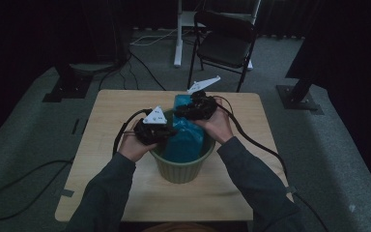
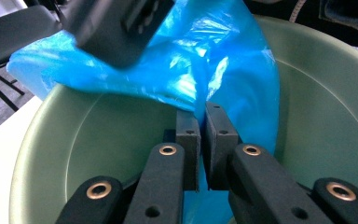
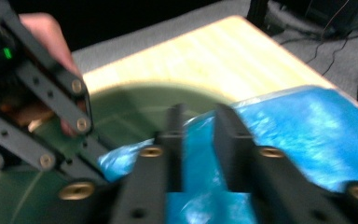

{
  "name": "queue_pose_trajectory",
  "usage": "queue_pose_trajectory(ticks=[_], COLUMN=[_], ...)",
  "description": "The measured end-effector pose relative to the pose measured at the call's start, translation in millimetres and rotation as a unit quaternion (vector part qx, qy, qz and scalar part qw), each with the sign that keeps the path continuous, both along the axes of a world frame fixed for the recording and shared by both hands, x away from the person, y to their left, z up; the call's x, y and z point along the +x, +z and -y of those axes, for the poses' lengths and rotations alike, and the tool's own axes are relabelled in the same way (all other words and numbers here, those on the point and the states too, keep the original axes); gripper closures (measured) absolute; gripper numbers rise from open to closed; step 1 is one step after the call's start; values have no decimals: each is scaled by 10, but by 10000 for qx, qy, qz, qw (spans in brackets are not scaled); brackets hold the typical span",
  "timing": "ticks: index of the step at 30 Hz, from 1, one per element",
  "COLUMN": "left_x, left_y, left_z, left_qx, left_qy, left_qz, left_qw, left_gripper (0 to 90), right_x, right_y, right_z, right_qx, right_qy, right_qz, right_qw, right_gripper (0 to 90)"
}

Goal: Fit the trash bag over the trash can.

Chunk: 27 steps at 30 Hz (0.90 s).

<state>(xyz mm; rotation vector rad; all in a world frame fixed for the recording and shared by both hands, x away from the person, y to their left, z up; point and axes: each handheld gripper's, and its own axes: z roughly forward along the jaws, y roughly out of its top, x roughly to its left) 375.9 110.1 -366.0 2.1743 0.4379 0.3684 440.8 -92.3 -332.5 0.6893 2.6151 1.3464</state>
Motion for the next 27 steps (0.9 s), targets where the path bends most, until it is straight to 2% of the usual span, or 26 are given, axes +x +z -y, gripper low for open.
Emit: queue_pose_trajectory(ticks=[1, 3, 5, 6, 8, 12, 18, 19, 21, 23, 27], left_x=[0, -4, -12, -18, -25, -29, -11, -5, 4, 14, 87], left_y=[0, -9, -17, -21, -25, -13, 25, 36, 54, 70, 183], left_z=[0, -3, -13, -19, -46, -96, -166, -176, -180, -177, -104], left_qx=[0, -5, -8, -14, -5, -42, -169, -192, -233, -245, -317], left_qy=[0, -6, -2, -2, -2, 50, 143, 147, 167, 182, 297], left_qz=[0, -5, 3, -12, -27, -3, 7, 11, 16, 24, 64], left_qw=[10000, 10000, 10000, 10000, 10000, 10000, 9998, 9997, 9996, 9995, 9990], left_gripper=[853, 848, 836, 836, 814, 780, 758, 749, 744, 725, 705], right_x=[0, -12, -61, -61, -135, -219, -303, -312, -320, -351, -516], right_y=[0, -42, -71, -71, -68, -48, -77, -92, -93, -92, -86], right_z=[0, -3, 22, 22, 55, 90, 255, 327, 343, 382, 430], right_qx=[0, -120, -315, -315, -533, -617, -410, -284, -283, -161, 38], right_qy=[0, 46, 24, 24, 49, 38, -36, -74, -99, -56, 245], right_qz=[0, -25, 45, 45, 207, 326, 370, 332, 358, 397, 674], right_qw=[10000, 9999, 9995, 9995, 9984, 9976, 9985, 9990, 9989, 9991, 9974], right_gripper=[798, 900, 900, 900, 900, 900, 900, 900, 900, 900, 900])
